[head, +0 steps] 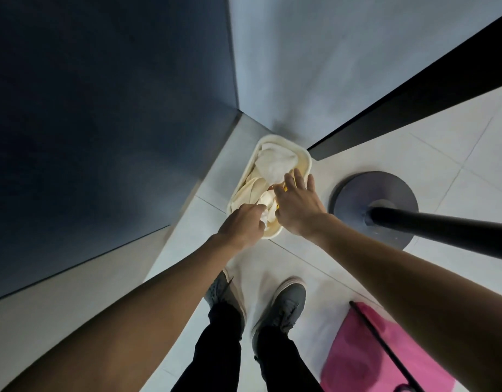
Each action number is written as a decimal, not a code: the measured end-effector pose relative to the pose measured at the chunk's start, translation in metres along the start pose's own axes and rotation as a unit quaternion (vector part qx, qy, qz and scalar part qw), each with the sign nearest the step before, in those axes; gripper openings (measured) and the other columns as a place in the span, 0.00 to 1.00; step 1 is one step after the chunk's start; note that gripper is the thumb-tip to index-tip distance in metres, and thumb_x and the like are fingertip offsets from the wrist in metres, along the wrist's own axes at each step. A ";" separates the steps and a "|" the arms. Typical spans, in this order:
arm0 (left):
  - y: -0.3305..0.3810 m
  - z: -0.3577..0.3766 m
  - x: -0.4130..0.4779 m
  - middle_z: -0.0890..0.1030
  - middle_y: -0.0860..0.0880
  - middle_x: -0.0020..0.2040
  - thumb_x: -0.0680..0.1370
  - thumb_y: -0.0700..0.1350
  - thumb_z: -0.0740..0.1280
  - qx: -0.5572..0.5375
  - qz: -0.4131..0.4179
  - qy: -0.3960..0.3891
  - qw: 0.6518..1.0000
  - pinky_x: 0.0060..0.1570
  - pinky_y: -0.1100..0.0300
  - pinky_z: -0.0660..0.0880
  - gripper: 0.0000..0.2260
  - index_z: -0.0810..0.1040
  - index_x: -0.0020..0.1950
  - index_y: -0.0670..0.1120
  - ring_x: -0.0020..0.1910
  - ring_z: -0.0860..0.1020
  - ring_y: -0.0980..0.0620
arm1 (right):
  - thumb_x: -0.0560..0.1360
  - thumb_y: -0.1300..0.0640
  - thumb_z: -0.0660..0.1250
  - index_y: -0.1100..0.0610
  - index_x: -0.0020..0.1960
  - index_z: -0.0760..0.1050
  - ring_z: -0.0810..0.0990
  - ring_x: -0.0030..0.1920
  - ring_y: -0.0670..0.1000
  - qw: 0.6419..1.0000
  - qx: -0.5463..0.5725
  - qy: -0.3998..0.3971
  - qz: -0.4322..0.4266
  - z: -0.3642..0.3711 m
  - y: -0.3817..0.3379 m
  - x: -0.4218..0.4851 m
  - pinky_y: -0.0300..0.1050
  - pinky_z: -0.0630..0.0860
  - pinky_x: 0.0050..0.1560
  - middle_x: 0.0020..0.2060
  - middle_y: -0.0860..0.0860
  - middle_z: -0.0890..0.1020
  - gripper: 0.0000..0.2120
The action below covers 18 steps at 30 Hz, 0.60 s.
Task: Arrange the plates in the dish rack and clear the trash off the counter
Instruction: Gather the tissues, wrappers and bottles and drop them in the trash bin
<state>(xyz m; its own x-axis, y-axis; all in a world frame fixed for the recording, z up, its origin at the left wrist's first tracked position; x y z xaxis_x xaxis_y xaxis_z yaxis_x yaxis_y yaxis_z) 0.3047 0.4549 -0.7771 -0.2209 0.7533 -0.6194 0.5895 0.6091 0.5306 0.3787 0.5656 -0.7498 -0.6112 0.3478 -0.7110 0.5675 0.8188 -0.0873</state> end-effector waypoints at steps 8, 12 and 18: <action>0.027 -0.045 -0.085 0.84 0.44 0.50 0.78 0.35 0.65 -0.290 -0.132 0.095 0.943 0.46 0.68 0.76 0.10 0.80 0.57 0.43 0.50 0.83 0.47 | 0.78 0.59 0.62 0.57 0.69 0.72 0.71 0.68 0.57 0.978 0.195 0.037 -0.064 -0.046 -0.025 -0.088 0.50 0.70 0.65 0.67 0.55 0.72 0.20; 0.051 -0.070 -0.146 0.85 0.46 0.44 0.76 0.37 0.65 -0.303 -0.162 0.051 0.938 0.48 0.56 0.80 0.11 0.80 0.56 0.45 0.42 0.83 0.49 | 0.77 0.61 0.63 0.56 0.63 0.77 0.77 0.59 0.55 0.960 0.263 0.037 -0.086 -0.072 -0.035 -0.148 0.46 0.73 0.60 0.61 0.51 0.76 0.15; 0.090 -0.096 -0.248 0.85 0.42 0.43 0.71 0.37 0.65 -0.294 -0.222 -0.026 0.929 0.50 0.53 0.79 0.07 0.80 0.43 0.47 0.44 0.83 0.41 | 0.74 0.66 0.63 0.58 0.48 0.81 0.81 0.48 0.52 0.925 0.379 -0.024 -0.025 -0.095 -0.040 -0.245 0.40 0.74 0.52 0.44 0.50 0.83 0.10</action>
<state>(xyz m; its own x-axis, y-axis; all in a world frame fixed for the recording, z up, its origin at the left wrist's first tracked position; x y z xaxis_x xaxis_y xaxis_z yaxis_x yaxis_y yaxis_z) 0.3378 0.3464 -0.5201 -0.2944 0.3921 -0.8715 -0.0807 0.8985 0.4315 0.4531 0.4907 -0.5056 -0.6326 0.2815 -0.7215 0.7737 0.2719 -0.5723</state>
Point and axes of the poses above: each hand's wrist, its own x-axis towards the middle knuckle, its own z-axis out of the palm, y = z × x, the point moved 3 cm from there along x, towards the middle knuckle
